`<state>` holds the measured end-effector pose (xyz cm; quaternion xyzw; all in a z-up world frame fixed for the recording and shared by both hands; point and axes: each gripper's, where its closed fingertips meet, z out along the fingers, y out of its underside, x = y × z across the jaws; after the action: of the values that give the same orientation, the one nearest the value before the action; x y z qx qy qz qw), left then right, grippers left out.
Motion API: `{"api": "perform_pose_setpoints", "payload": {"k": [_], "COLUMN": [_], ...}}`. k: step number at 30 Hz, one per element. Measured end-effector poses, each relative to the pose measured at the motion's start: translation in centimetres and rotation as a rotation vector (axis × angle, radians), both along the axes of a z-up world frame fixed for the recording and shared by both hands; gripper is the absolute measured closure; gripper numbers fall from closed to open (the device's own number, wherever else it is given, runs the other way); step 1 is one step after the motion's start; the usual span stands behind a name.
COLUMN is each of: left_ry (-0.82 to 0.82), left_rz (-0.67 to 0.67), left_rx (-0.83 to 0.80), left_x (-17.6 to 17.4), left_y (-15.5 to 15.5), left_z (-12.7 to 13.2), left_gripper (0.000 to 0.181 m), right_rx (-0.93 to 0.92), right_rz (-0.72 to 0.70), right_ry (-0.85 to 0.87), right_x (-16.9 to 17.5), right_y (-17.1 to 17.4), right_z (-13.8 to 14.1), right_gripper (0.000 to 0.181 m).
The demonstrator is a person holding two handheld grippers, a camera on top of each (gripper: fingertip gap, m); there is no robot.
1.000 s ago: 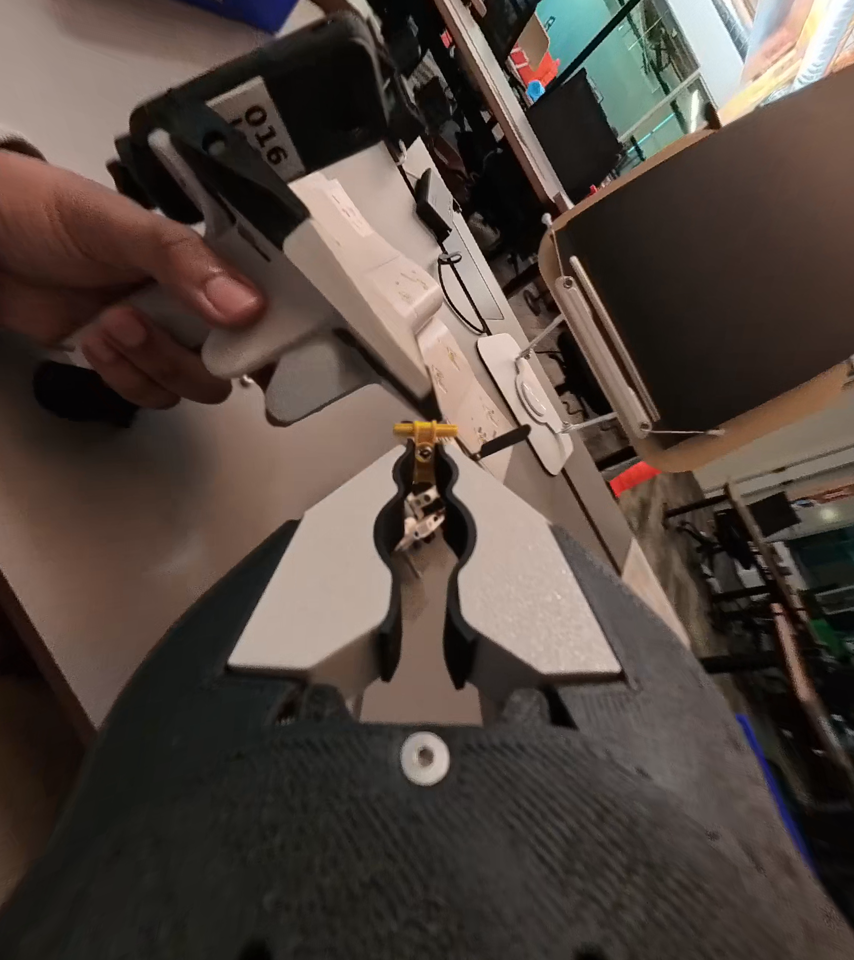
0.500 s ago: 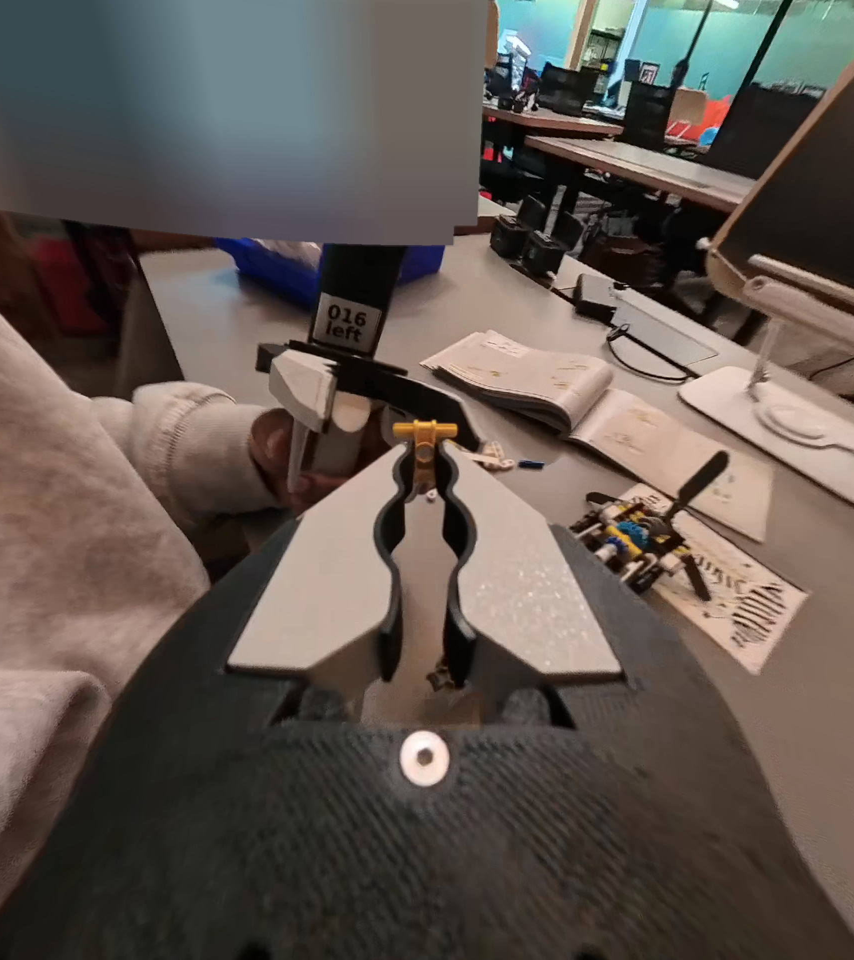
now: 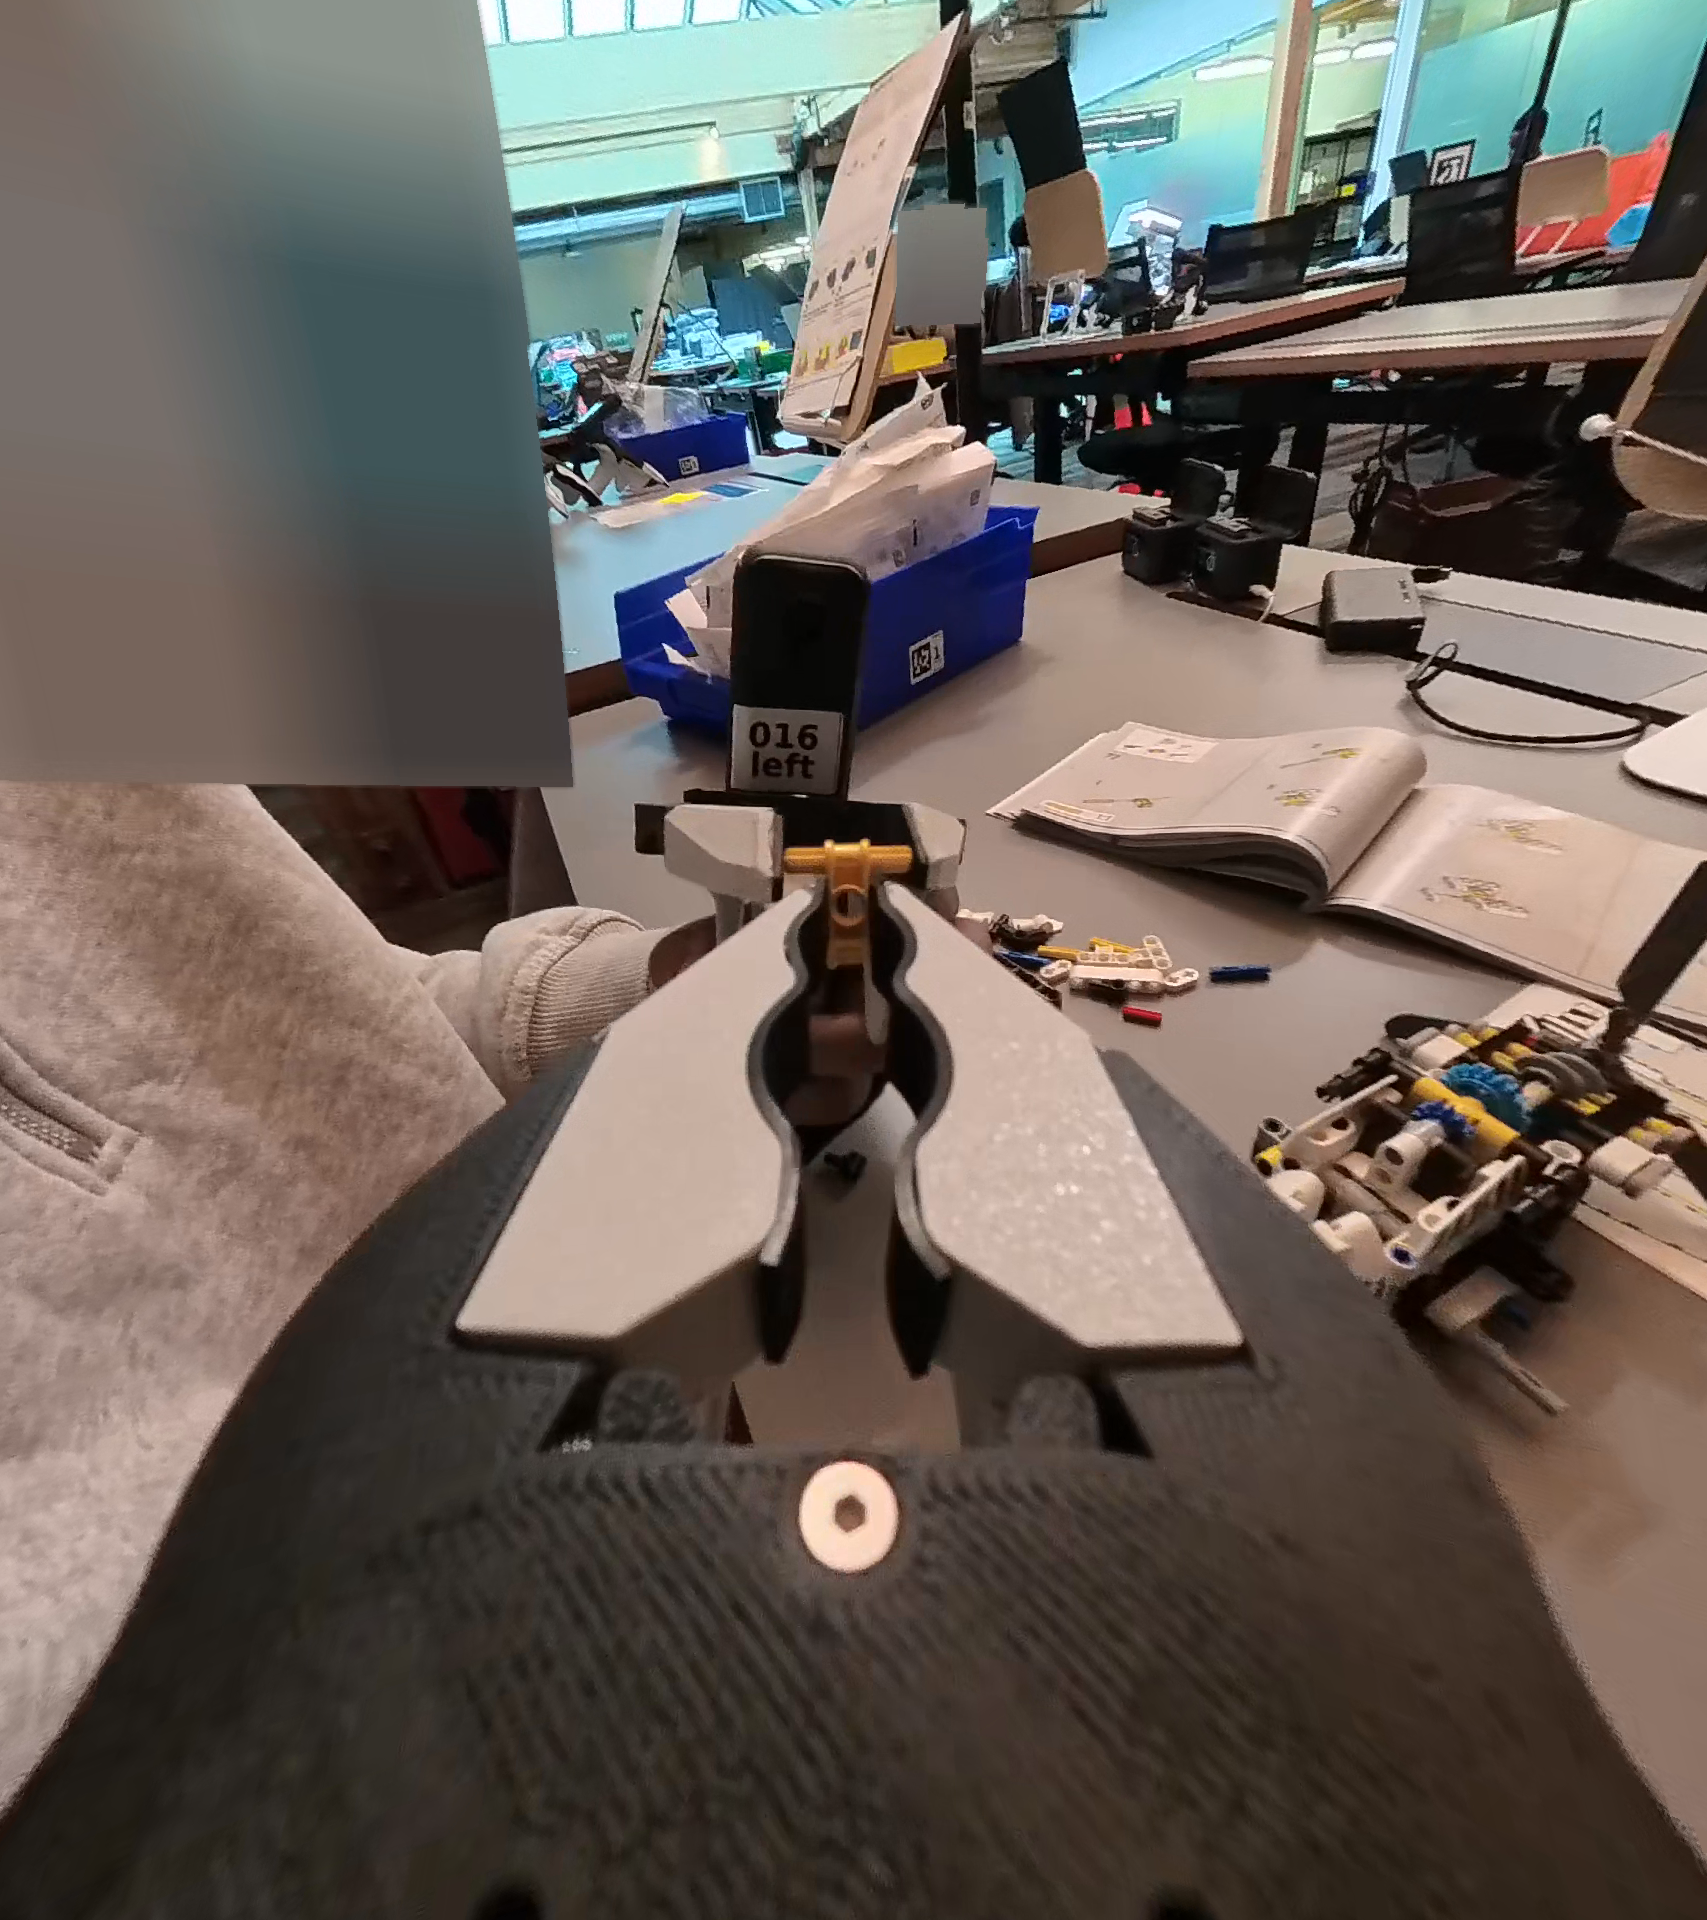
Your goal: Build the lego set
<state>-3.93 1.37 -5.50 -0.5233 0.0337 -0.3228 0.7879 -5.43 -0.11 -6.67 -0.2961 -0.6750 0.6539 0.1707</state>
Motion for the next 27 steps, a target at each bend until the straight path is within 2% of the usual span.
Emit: {"api": "perform_pose_setpoints", "payload": {"k": [27], "left_ry": [-0.007], "left_rz": [0.005], "left_rx": [-0.015], "left_x": [-0.09], "left_y": [0.08], "left_z": [-0.05], "left_gripper": [0.160], "right_rx": [-0.026], "right_rz": [-0.005], "right_ry": [-0.013], "right_x": [-0.19], "right_y": [0.04], "right_z": [-0.08], "right_gripper": [0.176]}}
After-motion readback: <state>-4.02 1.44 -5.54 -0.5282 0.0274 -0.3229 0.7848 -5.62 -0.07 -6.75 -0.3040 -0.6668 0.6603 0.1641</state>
